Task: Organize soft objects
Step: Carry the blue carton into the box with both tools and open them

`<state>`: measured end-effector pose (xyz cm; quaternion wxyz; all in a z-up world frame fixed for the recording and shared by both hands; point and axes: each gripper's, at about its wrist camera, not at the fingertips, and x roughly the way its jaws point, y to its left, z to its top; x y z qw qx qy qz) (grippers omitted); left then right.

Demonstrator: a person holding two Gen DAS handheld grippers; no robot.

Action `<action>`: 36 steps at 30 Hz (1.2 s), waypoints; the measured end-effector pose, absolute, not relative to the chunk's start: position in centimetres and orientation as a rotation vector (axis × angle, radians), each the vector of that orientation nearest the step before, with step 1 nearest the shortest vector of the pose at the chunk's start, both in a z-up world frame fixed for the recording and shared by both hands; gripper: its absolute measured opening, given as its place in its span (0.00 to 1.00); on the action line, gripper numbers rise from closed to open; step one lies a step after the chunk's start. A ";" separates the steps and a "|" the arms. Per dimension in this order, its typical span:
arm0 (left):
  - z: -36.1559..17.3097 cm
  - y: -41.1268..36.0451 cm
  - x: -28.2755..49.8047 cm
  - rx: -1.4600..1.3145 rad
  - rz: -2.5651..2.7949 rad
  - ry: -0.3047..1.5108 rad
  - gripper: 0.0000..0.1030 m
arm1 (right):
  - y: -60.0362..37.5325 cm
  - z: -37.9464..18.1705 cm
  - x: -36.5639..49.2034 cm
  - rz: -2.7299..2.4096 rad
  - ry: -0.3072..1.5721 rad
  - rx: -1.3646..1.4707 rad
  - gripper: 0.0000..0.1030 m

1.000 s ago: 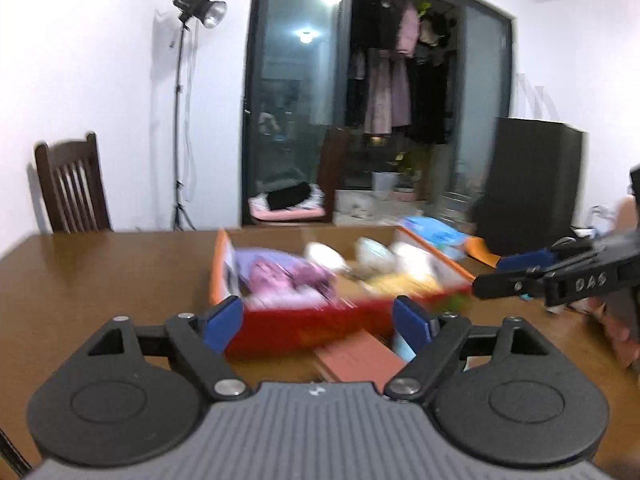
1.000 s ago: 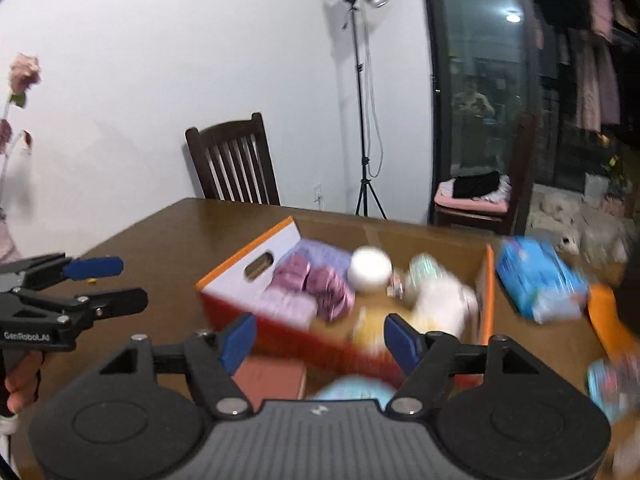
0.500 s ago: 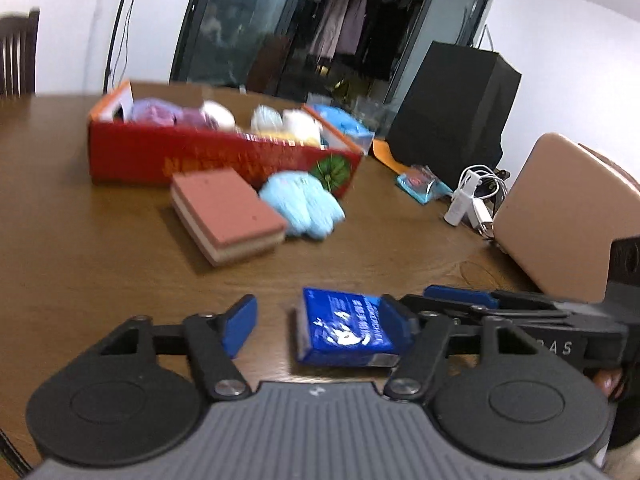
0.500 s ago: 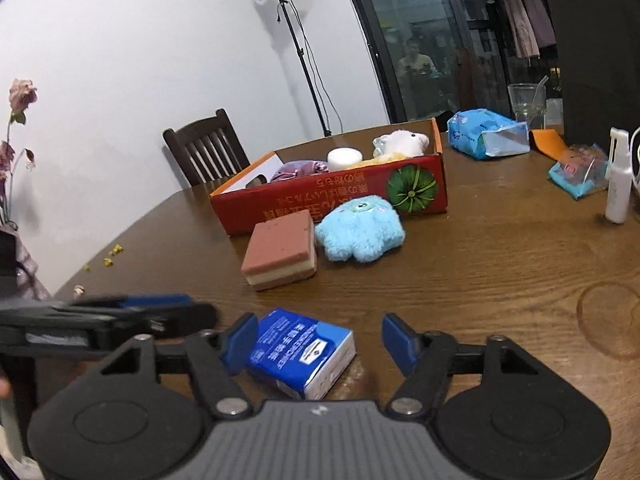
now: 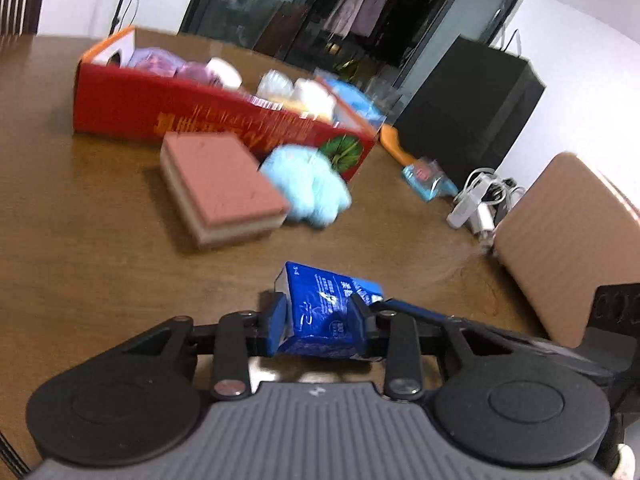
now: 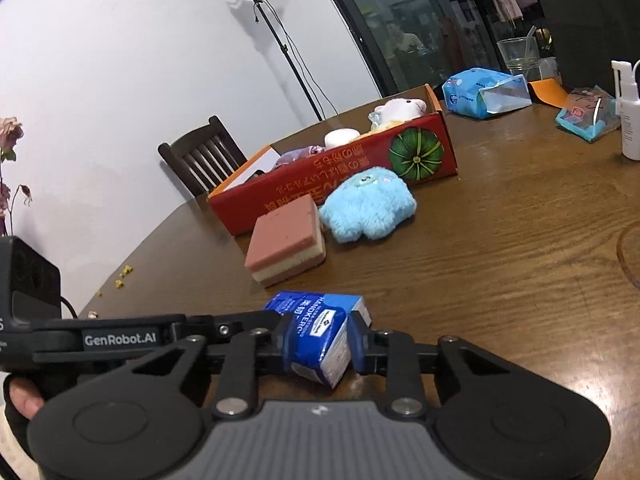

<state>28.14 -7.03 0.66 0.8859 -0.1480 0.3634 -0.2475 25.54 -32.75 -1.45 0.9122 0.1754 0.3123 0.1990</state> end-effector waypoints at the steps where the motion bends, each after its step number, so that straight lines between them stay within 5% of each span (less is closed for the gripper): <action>1: 1.0 -7.0 28.3 -0.310 -0.517 0.740 0.32 | -32.6 -1.3 25.8 0.404 0.640 0.361 0.27; 16: 7.3 -4.6 44.8 -0.319 -0.464 0.612 0.32 | -30.1 6.4 43.5 0.506 0.532 0.242 0.27; 29: 2.7 -5.1 51.2 -0.176 -0.411 0.803 0.29 | -26.5 1.4 52.9 0.470 0.771 0.185 0.26; 36: 5.1 -4.1 49.0 -0.224 -0.425 0.752 0.52 | -27.3 3.7 51.1 0.435 0.746 0.167 0.28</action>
